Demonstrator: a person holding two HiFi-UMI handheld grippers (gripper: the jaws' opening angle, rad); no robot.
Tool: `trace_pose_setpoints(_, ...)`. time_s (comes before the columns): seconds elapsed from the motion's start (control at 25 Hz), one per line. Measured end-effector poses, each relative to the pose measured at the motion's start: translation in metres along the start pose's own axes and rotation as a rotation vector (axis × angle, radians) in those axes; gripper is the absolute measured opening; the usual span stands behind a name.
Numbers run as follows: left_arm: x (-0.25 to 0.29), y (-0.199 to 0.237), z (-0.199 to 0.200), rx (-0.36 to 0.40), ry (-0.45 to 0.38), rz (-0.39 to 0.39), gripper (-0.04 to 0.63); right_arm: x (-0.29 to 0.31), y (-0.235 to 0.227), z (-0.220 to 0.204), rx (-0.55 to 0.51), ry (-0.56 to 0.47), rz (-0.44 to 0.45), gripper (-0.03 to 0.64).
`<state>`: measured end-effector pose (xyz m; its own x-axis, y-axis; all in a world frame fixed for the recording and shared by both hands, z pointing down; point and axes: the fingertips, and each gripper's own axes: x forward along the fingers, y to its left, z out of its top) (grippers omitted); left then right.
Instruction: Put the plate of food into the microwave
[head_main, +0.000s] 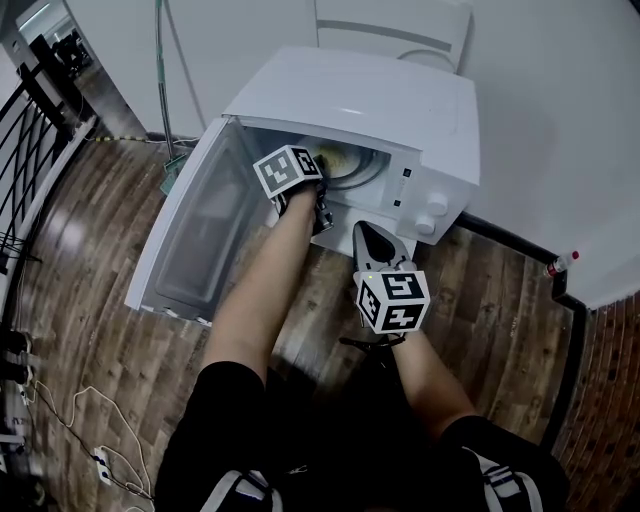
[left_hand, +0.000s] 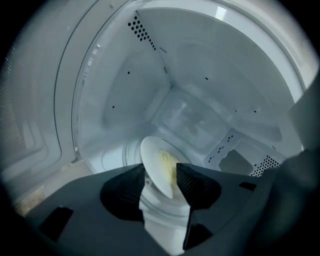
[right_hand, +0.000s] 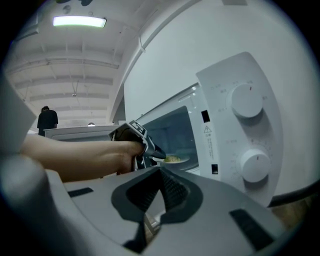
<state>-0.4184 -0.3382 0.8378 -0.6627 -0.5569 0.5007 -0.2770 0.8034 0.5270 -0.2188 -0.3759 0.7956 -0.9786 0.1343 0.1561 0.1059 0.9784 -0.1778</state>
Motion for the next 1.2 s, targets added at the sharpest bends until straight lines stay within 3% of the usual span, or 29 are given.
trace_pose_setpoints(0.12,0.0,0.001,0.009,0.02,-0.051,0.016,0.302,-0.002,0.001,-0.004,-0.004,0.008,0.001,0.008)
trace_pose_setpoints(0.16,0.0,0.001,0.011,0.029,-0.069,0.014,0.318,-0.003,0.0,-0.004,-0.003,0.008,0.0,0.008)
trace_pose_setpoints(0.24,-0.001,0.003,0.016,0.064,-0.116,0.012,0.324,-0.004,-0.002,-0.005,-0.003,0.007,-0.004,0.008)
trace_pose_setpoints(0.4,-0.009,0.003,0.024,0.228,-0.222,0.015,0.331,-0.003,-0.003,-0.006,-0.002,0.012,0.002,0.008)
trace_pose_setpoints(0.48,-0.015,0.003,0.023,0.272,-0.238,-0.002,0.33,-0.001,-0.002,-0.006,0.002,0.01,0.006,0.008)
trace_pose_setpoints(0.52,-0.02,0.003,0.021,0.292,-0.244,-0.003,0.318,0.0,-0.002,-0.006,0.005,0.007,0.008,0.008)
trace_pose_setpoints(0.6,-0.038,0.007,0.018,0.343,-0.276,0.029,0.144,0.004,-0.002,-0.004,0.008,-0.004,0.006,0.008)
trace_pose_setpoints(0.64,-0.048,0.008,0.016,0.37,-0.295,0.046,0.021,0.007,-0.001,-0.003,0.008,-0.01,0.002,0.008)
trace_pose_setpoints(0.68,-0.057,0.008,0.013,0.395,-0.31,0.051,-0.002,0.009,-0.001,-0.002,0.006,-0.016,0.0,0.008)
trace_pose_setpoints(1.0,-0.118,-0.021,-0.004,0.471,-0.327,-0.073,-0.003,0.021,0.021,0.024,0.007,-0.031,0.01,0.008)
trace_pose_setpoints(1.2,-0.196,-0.069,0.043,0.48,-0.295,-0.042,-0.002,0.011,0.048,0.119,0.018,0.002,0.006,0.008)
